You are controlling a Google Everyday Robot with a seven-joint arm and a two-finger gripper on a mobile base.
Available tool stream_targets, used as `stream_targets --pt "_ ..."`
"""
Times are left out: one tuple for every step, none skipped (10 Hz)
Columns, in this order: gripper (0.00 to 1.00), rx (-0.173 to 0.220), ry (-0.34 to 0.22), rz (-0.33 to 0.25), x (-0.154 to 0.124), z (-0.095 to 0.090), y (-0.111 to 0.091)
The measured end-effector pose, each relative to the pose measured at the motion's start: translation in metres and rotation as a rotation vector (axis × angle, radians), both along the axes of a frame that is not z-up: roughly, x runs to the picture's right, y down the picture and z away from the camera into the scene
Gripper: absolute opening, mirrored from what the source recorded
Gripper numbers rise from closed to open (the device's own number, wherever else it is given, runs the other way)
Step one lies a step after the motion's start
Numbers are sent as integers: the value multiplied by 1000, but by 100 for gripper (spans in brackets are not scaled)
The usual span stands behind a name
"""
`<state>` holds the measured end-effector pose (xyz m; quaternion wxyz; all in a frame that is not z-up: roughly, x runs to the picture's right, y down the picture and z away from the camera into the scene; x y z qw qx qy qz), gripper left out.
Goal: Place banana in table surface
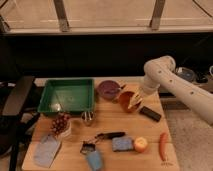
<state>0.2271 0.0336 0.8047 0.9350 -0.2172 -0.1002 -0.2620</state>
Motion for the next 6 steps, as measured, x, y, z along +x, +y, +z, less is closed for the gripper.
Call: stream_targets --pt "0 21 -23 -12 -3 -20 -6" --pt "0 44 -57 -26 -11 -42 -11" --pt "0 65 -99 -43 -24 -64 -11" --pt "0 77 -140 -57 -36 -82 -8" --pt "0 82 -184 -78 -51 -97 -1" --pt "0 77 -224 -100 -66 -107 6"
